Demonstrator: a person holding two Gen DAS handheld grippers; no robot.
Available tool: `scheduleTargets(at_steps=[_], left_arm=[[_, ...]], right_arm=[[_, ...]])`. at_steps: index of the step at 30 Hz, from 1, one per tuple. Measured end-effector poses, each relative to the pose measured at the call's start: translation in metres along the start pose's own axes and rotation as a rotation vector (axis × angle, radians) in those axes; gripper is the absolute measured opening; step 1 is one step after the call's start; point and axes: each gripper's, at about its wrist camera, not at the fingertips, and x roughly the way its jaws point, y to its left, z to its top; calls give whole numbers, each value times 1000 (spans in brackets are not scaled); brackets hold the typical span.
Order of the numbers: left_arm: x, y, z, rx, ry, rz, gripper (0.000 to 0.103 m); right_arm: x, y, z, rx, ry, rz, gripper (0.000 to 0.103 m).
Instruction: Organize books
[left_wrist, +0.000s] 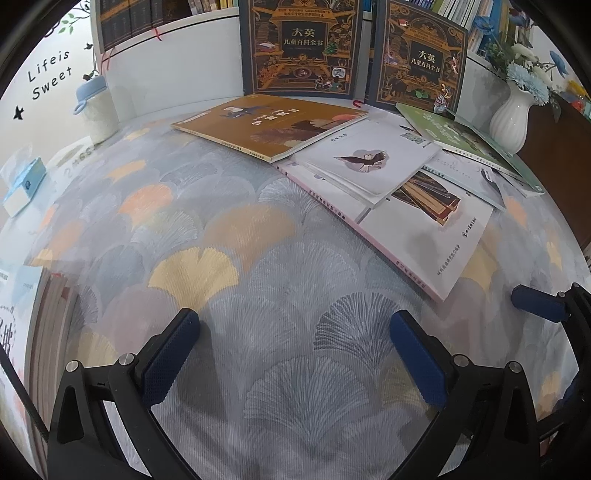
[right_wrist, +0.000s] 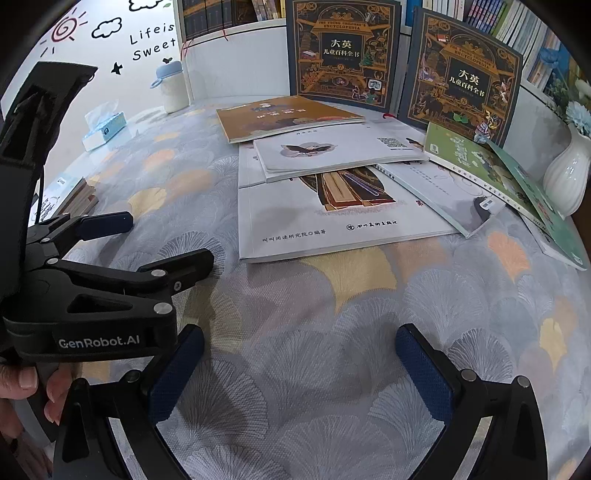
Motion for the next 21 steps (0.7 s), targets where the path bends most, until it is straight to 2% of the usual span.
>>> scheduleTargets(at_steps=[16, 21], left_arm=[[-1, 0, -1, -1, 0, 0, 103], [-1, 0, 0, -3, -1, -3, 103]], right_arm=[[-2, 1, -2, 16, -9, 0, 103], [-6, -6, -4, 61, -30, 35, 103]])
